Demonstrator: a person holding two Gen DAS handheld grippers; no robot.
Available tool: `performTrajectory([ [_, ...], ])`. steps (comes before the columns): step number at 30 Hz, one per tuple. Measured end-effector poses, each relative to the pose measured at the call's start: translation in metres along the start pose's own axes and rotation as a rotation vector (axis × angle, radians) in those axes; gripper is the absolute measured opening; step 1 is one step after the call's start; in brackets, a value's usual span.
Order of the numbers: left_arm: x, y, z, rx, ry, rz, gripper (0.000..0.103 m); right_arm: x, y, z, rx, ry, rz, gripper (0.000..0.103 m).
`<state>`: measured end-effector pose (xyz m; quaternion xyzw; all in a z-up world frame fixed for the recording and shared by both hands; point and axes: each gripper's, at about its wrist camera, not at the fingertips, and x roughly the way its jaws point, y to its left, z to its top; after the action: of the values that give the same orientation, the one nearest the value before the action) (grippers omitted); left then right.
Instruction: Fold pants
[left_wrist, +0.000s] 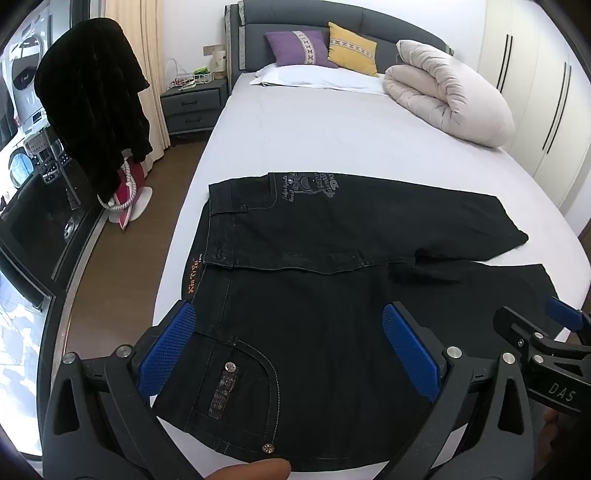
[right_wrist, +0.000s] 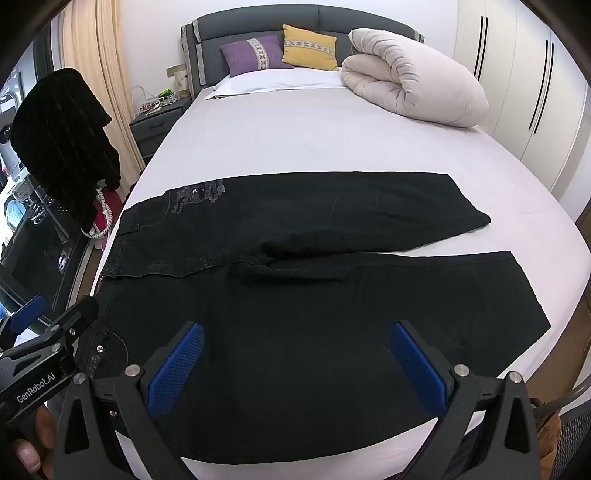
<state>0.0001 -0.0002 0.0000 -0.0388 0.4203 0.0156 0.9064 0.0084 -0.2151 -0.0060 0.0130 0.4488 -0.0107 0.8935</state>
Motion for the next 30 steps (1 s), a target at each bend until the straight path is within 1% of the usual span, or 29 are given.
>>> performTrajectory([
  [7, 0.0007, -0.0001, 0.0008, -0.002, 0.004, -0.004, 0.103, 0.0007, -0.0003, -0.0007, 0.001, -0.001, -0.002, 0.103],
  [12, -0.0006, -0.0024, 0.0002, 0.002, 0.004, 0.009, 0.103, 0.0008, -0.0007, -0.0007, 0.0, 0.004, 0.001, 0.103],
  [14, 0.008, -0.0051, -0.007, 0.003, 0.006, 0.01, 0.103, 0.0015, -0.0003, -0.001, -0.001, 0.004, 0.0, 0.103],
  [16, 0.0042, -0.0086, -0.0083, 0.003, 0.009, 0.011, 0.103, 0.0021, -0.0002, -0.0015, -0.001, 0.004, 0.0, 0.103],
  [30, 0.0077, -0.002, -0.0055, -0.001, 0.023, 0.008, 0.103, 0.0018, 0.0009, -0.0025, -0.002, 0.006, 0.0, 0.103],
])
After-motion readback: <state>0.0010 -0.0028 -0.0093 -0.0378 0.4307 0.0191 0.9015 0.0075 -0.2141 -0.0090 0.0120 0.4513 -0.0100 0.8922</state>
